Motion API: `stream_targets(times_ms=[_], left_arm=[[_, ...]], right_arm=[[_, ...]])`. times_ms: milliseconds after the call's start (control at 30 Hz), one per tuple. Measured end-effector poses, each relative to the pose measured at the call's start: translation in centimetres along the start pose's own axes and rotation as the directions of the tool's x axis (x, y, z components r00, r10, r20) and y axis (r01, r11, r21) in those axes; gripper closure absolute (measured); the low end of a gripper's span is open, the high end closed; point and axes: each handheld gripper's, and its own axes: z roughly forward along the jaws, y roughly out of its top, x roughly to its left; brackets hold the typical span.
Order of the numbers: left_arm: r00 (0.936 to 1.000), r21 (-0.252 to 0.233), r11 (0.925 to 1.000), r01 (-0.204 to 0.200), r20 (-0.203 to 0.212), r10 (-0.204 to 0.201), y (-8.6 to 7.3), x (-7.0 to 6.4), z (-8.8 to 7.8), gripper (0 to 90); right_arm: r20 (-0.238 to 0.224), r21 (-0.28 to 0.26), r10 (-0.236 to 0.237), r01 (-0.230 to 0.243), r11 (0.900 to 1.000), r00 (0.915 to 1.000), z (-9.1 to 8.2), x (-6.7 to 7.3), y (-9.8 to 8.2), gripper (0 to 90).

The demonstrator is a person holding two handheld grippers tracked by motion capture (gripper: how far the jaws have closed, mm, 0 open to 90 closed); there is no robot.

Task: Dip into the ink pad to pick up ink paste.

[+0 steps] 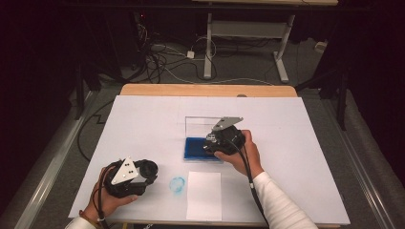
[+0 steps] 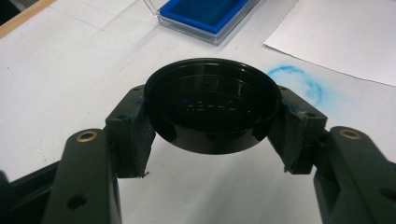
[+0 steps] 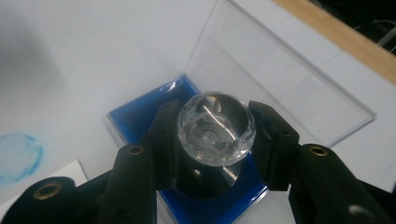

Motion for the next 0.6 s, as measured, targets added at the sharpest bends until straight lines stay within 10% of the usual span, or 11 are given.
stream_targets(times_ms=[600], left_arm=[[1.0, 0.007, 1.0, 0.003, 0.008, -0.003, 0.0, 0.0, 0.1, 36.7]], right_arm=[[0.008, 0.019, 0.015, -0.015, 1.0, 0.9999, 1.0, -0.4, -1.4, 57.1]])
